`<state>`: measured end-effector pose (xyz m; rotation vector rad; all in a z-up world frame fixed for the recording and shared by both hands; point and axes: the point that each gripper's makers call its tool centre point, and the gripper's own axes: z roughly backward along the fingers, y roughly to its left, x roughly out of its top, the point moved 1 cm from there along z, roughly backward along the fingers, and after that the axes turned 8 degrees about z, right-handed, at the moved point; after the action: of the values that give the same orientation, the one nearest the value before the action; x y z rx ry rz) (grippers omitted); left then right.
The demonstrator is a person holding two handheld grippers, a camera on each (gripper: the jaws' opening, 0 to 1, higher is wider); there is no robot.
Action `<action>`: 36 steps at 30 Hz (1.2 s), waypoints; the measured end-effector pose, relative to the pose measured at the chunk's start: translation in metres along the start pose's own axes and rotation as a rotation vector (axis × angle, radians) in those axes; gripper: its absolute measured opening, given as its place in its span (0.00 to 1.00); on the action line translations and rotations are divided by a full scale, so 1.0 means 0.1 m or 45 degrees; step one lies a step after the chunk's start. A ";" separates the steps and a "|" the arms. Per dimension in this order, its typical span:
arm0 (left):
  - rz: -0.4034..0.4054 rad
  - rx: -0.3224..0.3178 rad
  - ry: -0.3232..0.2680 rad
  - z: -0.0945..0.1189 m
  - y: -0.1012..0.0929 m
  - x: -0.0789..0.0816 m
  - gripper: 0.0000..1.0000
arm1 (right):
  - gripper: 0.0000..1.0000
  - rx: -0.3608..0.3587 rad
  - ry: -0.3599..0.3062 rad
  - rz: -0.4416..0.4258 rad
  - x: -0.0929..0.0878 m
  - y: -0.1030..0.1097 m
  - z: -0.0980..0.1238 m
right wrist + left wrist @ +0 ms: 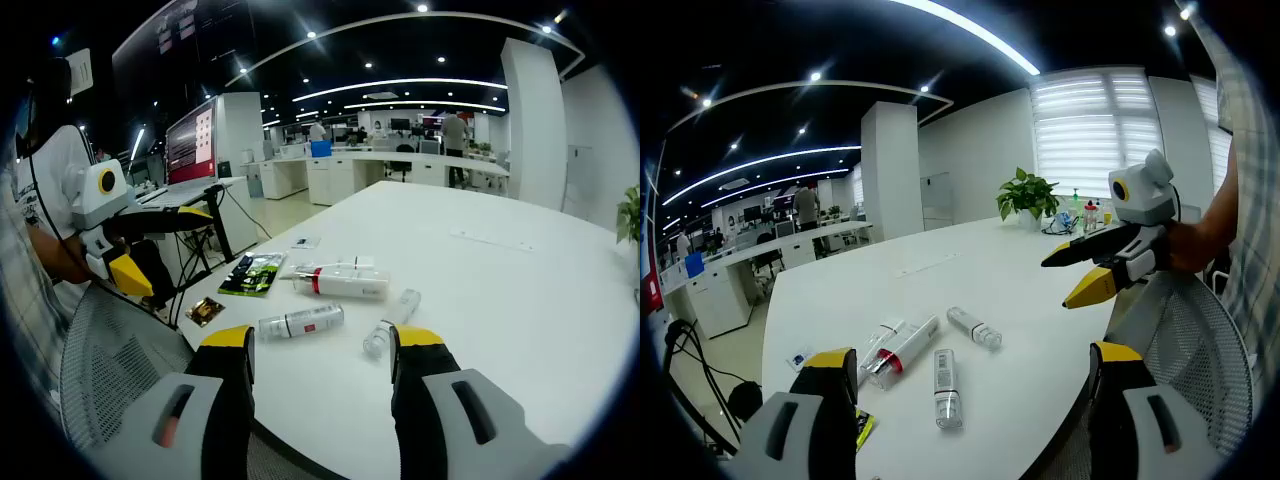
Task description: Arrange the skincare products in the storage area until every visible bottle or jar stands upright without overlapping.
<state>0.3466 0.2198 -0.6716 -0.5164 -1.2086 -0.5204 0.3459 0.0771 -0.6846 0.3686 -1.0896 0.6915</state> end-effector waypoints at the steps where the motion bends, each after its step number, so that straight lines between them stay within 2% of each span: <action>1: -0.006 0.002 -0.015 0.00 0.01 0.02 1.00 | 0.75 0.002 -0.006 -0.001 0.01 0.00 0.00; 5: -0.002 0.007 -0.019 0.00 0.02 0.02 1.00 | 0.81 -0.021 -0.048 0.003 0.04 -0.03 -0.03; 7: -0.003 0.001 -0.002 -0.01 0.01 0.00 1.00 | 0.81 -0.023 -0.062 0.021 0.06 -0.03 -0.03; 8: -0.007 0.000 -0.004 -0.01 0.00 0.00 1.00 | 0.80 -0.024 -0.080 0.064 0.08 -0.02 -0.02; 10: -0.001 -0.002 -0.006 -0.01 0.00 0.01 1.00 | 0.80 -0.011 -0.081 0.060 0.08 0.01 -0.02; 12: 0.004 0.002 0.008 0.00 0.00 -0.02 1.00 | 0.79 0.015 -0.068 0.043 0.06 0.05 -0.03; 15: 0.023 -0.018 0.018 -0.01 -0.03 -0.02 0.99 | 0.77 0.033 -0.030 0.079 0.01 0.09 -0.04; 23: 0.013 -0.042 0.022 -0.01 -0.08 -0.02 0.98 | 0.68 0.070 0.008 0.062 -0.05 0.14 -0.04; 27: 0.005 -0.067 0.047 -0.02 -0.13 -0.06 0.95 | 0.65 0.076 0.015 0.081 -0.05 0.16 -0.04; 36: 0.010 -0.085 0.072 -0.02 -0.16 -0.09 0.94 | 0.65 0.098 0.043 0.067 -0.10 0.19 -0.07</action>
<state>0.3360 0.2071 -0.6796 -0.5592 -1.1379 -0.5669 0.3350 0.0916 -0.6971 0.3939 -1.0459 0.7857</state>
